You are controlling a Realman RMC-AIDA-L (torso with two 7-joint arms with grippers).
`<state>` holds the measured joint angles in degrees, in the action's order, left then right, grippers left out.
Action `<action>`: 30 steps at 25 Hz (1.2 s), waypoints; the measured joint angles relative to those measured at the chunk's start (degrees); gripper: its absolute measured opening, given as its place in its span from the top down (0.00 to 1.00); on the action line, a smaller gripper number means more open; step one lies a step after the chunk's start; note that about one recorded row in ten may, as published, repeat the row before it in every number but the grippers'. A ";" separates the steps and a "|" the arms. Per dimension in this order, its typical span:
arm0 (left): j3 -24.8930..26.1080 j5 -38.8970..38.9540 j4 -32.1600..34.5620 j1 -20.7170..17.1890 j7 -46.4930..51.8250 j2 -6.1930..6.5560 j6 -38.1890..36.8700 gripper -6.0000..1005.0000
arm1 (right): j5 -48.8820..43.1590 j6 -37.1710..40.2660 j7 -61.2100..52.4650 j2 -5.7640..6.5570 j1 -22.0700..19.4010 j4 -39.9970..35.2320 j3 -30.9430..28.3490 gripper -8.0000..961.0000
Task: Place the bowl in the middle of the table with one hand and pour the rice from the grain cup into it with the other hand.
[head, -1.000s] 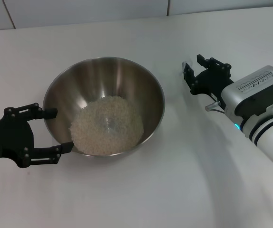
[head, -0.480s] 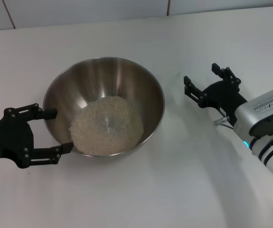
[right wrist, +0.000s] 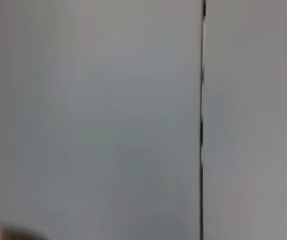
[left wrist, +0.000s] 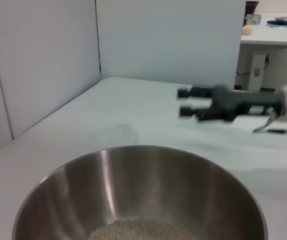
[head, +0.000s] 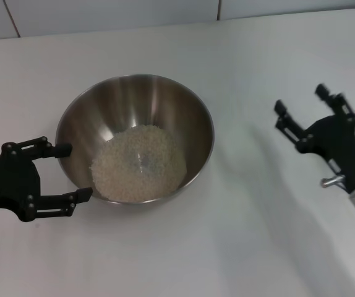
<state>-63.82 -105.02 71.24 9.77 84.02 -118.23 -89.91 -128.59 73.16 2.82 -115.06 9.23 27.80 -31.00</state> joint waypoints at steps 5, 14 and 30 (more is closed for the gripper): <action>-0.10 0.00 -0.16 0.23 -0.01 0.02 -0.01 0.14 | -6.42 12.19 -7.10 4.27 -0.80 0.67 -0.47 0.13; 0.11 -0.09 -0.30 -0.16 -0.04 0.01 0.00 0.14 | -19.63 15.75 -30.75 13.51 14.93 -7.99 -0.73 0.13; 0.56 -0.63 0.29 1.05 -0.09 0.11 0.39 0.14 | -33.13 31.04 -66.97 0.63 46.97 -69.84 26.56 0.13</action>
<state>-63.26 -105.66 71.53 10.82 83.93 -118.12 -89.51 -161.72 104.20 -64.15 -114.43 56.19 -42.04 -4.44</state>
